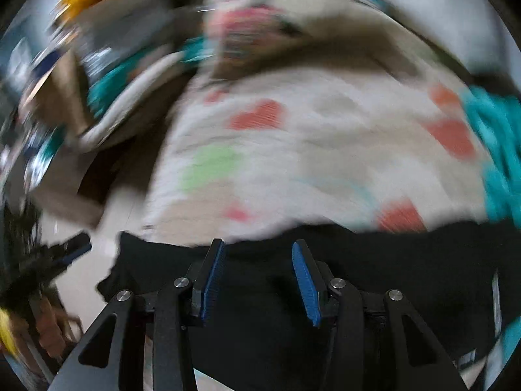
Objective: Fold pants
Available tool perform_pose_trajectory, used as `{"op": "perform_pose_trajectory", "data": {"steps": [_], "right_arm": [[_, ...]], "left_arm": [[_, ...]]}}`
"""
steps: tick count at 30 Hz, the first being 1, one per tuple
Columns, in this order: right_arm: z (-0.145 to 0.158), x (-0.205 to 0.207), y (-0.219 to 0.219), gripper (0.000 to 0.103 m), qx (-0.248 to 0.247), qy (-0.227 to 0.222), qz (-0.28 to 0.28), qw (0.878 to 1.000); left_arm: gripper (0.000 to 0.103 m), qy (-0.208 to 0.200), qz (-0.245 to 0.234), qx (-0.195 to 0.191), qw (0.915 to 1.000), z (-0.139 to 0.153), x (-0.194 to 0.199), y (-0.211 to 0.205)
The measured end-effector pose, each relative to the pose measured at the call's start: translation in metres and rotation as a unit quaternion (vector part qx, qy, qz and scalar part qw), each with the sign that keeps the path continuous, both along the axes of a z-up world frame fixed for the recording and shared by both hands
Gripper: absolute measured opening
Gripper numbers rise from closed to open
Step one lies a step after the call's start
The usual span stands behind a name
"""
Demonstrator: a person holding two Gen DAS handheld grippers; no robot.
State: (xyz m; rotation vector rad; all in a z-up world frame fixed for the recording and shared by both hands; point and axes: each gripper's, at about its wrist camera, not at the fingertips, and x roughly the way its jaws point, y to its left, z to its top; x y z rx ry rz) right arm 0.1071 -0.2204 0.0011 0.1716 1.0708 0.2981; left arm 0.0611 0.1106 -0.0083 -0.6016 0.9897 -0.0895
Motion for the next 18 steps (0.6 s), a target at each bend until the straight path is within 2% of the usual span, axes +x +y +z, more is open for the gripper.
{"op": "perform_pose_trajectory", "data": {"steps": [2,3,4,5,7,8,10,13,15,17,18], "right_arm": [[-0.014,0.001,-0.017,0.047,-0.081,0.011,-0.039,0.996],[-0.021,0.0,-0.026,0.047,-0.145,0.013,-0.063,0.987],[-0.026,-0.004,-0.035,0.049,-0.192,0.01,-0.081,0.978],[-0.025,-0.004,-0.041,0.05,-0.192,0.008,-0.086,0.978],[-0.013,-0.007,-0.046,0.049,-0.181,-0.008,-0.097,0.979],[-0.007,-0.007,-0.045,0.05,-0.17,-0.019,-0.091,0.981],[0.008,-0.001,-0.03,0.051,-0.134,-0.047,-0.054,0.988],[0.018,0.014,0.008,0.055,-0.122,-0.073,0.017,0.99],[0.013,0.025,0.032,0.055,-0.14,-0.068,0.06,0.986],[-0.002,0.038,0.051,0.055,-0.201,-0.045,0.082,0.975],[-0.016,0.048,0.055,0.055,-0.24,-0.015,0.082,0.967]], "left_arm": [[0.03,0.047,-0.027,0.039,0.9978,-0.018,0.006,-0.02],[0.03,0.084,-0.037,0.066,0.9935,-0.032,0.008,-0.027],[0.029,0.104,-0.047,0.069,0.9911,-0.043,0.007,-0.031],[0.029,0.097,-0.049,0.071,0.9915,-0.043,0.003,-0.033],[0.029,0.089,-0.073,0.114,0.9868,-0.037,-0.003,-0.043],[0.029,0.088,-0.075,0.12,0.986,-0.037,-0.004,-0.045],[0.029,0.084,-0.08,0.137,0.9837,-0.038,-0.008,-0.051],[0.029,0.083,-0.082,0.146,0.9824,-0.036,-0.008,-0.054],[0.029,0.084,-0.079,0.141,0.9832,-0.036,-0.008,-0.051],[0.029,0.085,-0.077,0.136,0.984,-0.037,-0.006,-0.049],[0.029,0.086,-0.076,0.134,0.9844,-0.037,-0.006,-0.048]]}}
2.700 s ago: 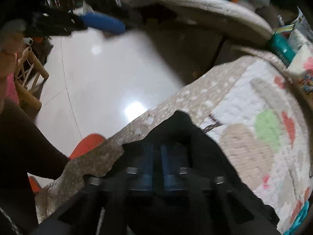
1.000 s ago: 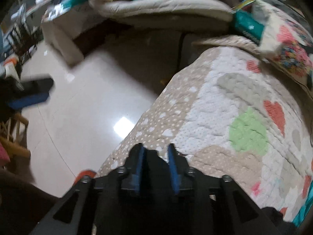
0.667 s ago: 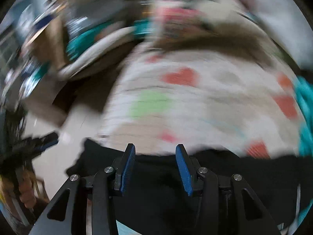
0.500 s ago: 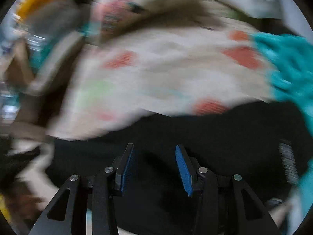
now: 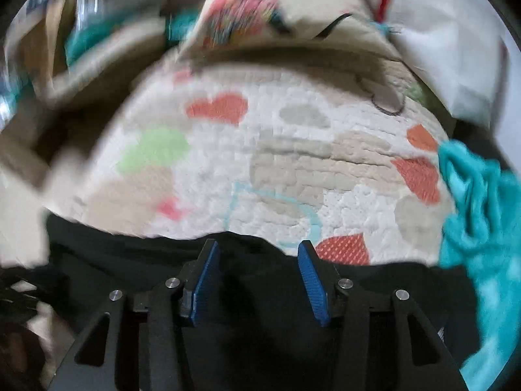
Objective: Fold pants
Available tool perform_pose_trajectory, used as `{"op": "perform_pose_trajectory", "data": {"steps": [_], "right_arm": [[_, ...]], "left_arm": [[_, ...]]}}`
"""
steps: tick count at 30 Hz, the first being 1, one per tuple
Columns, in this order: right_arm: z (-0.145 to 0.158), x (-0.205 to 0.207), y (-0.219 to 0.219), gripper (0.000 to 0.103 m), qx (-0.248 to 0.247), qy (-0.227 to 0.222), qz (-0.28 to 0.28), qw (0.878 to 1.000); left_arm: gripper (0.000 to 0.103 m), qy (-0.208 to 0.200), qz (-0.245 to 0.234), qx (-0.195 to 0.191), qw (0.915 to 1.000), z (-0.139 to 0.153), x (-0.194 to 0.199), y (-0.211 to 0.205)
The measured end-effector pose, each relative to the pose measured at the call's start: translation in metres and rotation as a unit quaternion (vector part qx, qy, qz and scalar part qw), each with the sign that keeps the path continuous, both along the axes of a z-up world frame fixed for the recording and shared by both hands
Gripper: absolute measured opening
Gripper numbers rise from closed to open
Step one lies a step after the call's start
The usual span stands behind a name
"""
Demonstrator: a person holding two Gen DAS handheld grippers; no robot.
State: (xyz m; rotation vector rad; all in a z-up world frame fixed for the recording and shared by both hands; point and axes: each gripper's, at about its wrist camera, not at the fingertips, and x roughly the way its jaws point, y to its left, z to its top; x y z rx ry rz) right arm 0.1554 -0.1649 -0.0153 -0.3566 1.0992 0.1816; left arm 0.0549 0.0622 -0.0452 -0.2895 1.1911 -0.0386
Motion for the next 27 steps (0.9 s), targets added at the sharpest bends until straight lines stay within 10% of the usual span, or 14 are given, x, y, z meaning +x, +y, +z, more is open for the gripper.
{"op": "perform_pose_trajectory", "data": {"steps": [5,13,15,17,19,24,26,27], "right_arm": [[-0.005,0.02,-0.009,0.01,0.007,0.05,-0.017,0.999],[0.036,0.055,-0.035,0.001,0.029,-0.047,-0.068,0.996],[0.041,0.051,-0.045,0.006,0.067,-0.028,-0.067,0.995],[0.039,0.048,-0.048,0.048,0.089,-0.004,-0.058,0.994],[0.032,0.04,-0.045,0.068,0.089,0.01,-0.037,0.995],[-0.002,0.031,-0.028,0.066,0.034,0.066,-0.015,0.997],[-0.022,0.031,-0.027,0.012,0.019,0.115,-0.026,0.993],[-0.022,0.029,-0.026,0.013,0.015,0.107,-0.027,0.994]], "left_arm": [[0.03,0.001,0.003,0.007,1.0,0.001,0.0,-0.002],[0.03,-0.004,0.002,0.023,0.9997,0.0,0.0,-0.006],[0.03,-0.002,0.005,0.019,0.9998,0.0,0.0,-0.005],[0.031,-0.001,0.007,0.02,0.9998,0.0,0.001,-0.006],[0.031,-0.002,0.007,0.023,0.9997,0.0,0.0,-0.007],[0.031,-0.005,0.005,0.025,0.9997,0.001,-0.001,-0.008],[0.031,-0.005,0.006,0.025,0.9997,0.0,-0.001,-0.008],[0.031,-0.005,0.006,0.025,0.9997,0.0,-0.001,-0.008]]}}
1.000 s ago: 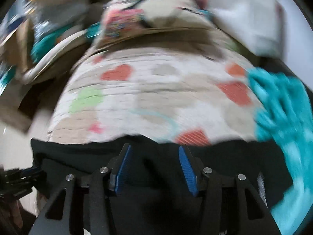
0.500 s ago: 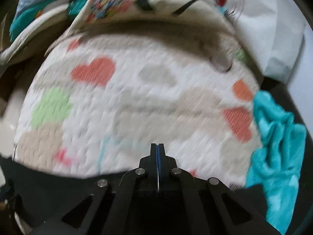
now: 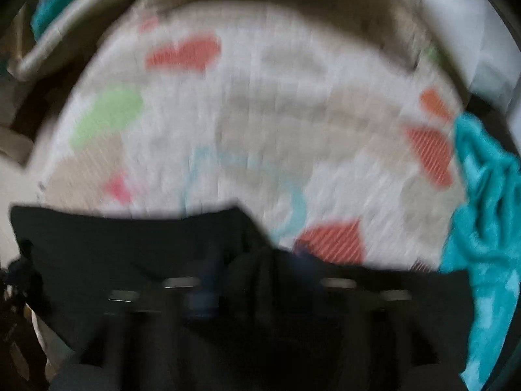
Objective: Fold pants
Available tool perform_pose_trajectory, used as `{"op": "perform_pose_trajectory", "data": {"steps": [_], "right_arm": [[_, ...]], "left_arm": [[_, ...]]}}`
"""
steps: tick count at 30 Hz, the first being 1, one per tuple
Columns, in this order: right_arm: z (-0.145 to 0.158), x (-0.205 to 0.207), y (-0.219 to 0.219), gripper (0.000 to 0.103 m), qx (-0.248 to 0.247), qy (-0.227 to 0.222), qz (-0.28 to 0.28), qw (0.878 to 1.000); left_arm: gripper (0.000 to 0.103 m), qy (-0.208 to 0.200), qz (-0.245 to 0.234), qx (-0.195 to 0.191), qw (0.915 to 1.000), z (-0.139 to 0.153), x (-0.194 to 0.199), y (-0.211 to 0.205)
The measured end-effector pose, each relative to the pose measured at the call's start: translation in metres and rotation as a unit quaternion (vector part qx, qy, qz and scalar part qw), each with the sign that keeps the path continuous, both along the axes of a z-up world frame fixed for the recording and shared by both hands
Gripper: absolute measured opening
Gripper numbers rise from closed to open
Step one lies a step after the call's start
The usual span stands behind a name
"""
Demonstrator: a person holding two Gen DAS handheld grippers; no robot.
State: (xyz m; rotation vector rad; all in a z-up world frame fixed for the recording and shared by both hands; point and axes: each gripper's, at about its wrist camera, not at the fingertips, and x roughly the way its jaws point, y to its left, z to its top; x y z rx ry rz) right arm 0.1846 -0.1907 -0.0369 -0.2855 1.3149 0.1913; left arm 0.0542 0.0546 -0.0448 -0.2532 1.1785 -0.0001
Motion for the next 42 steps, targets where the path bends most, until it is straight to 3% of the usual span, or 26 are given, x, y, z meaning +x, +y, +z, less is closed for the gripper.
{"op": "perform_pose_trajectory", "data": {"steps": [6,14,19,23,25,27,29,32,37,40,42], "right_arm": [[0.021,0.015,-0.008,0.002,0.016,-0.048,-0.043,0.998],[0.045,0.035,-0.03,0.002,0.067,-0.113,-0.103,0.986],[0.052,0.035,-0.031,0.003,0.088,-0.088,-0.085,0.989],[0.045,0.01,-0.021,0.004,0.086,-0.063,-0.06,0.992],[0.049,-0.017,-0.025,0.005,0.109,-0.061,-0.063,0.99],[0.052,-0.055,-0.032,0.015,0.14,-0.055,-0.055,0.987],[0.048,-0.088,-0.041,0.046,0.162,-0.044,-0.064,0.984],[0.036,-0.132,-0.065,0.047,0.224,-0.023,-0.098,0.969],[0.0,-0.153,-0.098,0.046,0.335,0.012,-0.197,0.921],[-0.014,-0.148,-0.099,0.046,0.366,0.022,-0.23,0.901],[-0.018,-0.146,-0.097,0.046,0.368,0.021,-0.244,0.897]], "left_arm": [[0.031,0.0,-0.001,0.006,1.0,0.0,0.0,-0.001],[0.031,0.0,0.0,0.003,1.0,-0.001,0.0,-0.001],[0.032,0.001,0.001,0.004,1.0,-0.001,0.0,-0.001],[0.032,0.001,0.002,0.001,1.0,-0.001,0.0,0.0],[0.032,0.002,0.003,-0.003,1.0,-0.001,0.001,0.0],[0.032,0.005,0.004,-0.007,1.0,-0.001,0.002,0.001],[0.032,0.007,0.006,-0.01,0.9999,-0.001,0.003,0.003],[0.032,0.008,0.009,-0.014,0.9998,-0.001,0.003,0.004],[0.032,0.006,0.01,-0.021,0.9997,-0.001,0.001,0.007],[0.032,0.004,0.009,-0.023,0.9997,-0.001,0.0,0.008],[0.032,0.005,0.009,-0.025,0.9996,-0.001,0.0,0.009]]}}
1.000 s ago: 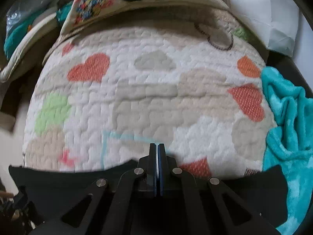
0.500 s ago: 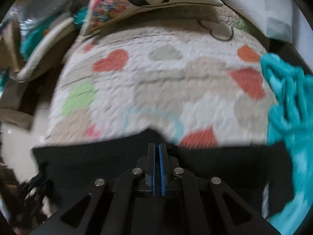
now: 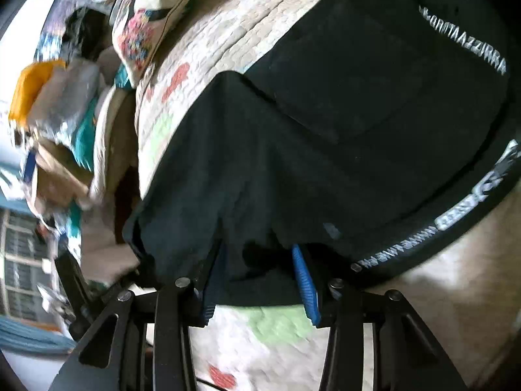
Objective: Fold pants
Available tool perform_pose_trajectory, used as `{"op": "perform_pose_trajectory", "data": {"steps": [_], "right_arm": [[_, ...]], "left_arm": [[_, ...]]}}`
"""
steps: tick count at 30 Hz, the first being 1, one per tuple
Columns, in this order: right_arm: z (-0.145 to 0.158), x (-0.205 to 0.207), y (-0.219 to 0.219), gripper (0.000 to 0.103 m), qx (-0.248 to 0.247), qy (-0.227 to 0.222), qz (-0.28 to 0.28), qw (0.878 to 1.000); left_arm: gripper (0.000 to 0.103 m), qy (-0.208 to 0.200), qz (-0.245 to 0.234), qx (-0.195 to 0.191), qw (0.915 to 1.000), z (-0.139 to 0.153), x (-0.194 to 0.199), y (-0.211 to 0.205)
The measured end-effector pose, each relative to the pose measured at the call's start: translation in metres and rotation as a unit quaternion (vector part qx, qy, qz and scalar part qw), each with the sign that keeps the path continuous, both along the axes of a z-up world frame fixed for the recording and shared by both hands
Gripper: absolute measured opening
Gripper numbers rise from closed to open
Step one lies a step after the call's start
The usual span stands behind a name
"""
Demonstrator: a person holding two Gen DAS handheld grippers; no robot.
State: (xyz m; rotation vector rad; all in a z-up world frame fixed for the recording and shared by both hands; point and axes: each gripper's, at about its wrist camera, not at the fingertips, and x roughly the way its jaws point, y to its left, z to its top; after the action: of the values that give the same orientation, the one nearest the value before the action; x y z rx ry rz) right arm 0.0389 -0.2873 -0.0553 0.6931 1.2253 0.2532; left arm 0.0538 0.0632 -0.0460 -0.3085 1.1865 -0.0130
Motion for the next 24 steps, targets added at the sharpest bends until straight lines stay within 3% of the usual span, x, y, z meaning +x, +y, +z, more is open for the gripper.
{"op": "perform_pose_trajectory", "data": {"steps": [4,6,7,16,19,20,22,24], "right_arm": [[0.001,-0.003,0.007,0.046,-0.01,0.011,-0.025,1.0],[0.002,-0.006,0.008,0.026,-0.004,0.007,-0.031,0.999],[0.001,-0.005,0.007,0.006,0.004,0.012,-0.032,0.999],[0.023,-0.042,0.002,0.006,-0.031,0.003,-0.027,0.999],[0.014,-0.045,-0.001,0.013,-0.057,0.019,-0.023,0.998],[0.013,-0.047,-0.004,0.025,-0.063,0.024,-0.027,0.997],[0.017,-0.05,-0.007,0.037,-0.077,0.027,-0.024,0.996],[0.026,-0.052,-0.012,0.037,-0.092,0.025,-0.021,0.995]], "left_arm": [[0.032,0.003,0.003,-0.005,1.0,0.0,0.0,0.001],[0.032,0.005,0.004,-0.008,0.9999,0.001,-0.001,0.001],[0.032,0.006,0.004,-0.01,0.9999,0.001,-0.001,0.001],[0.032,0.02,-0.009,0.0,0.9998,0.003,-0.007,0.002],[0.032,0.023,-0.008,-0.001,0.9997,0.003,-0.009,0.004],[0.032,0.024,-0.007,-0.005,0.9997,0.003,-0.009,0.006],[0.032,0.029,-0.002,-0.018,0.9994,0.002,-0.011,0.012],[0.032,0.036,0.006,-0.039,0.9986,0.001,-0.011,0.019]]}}
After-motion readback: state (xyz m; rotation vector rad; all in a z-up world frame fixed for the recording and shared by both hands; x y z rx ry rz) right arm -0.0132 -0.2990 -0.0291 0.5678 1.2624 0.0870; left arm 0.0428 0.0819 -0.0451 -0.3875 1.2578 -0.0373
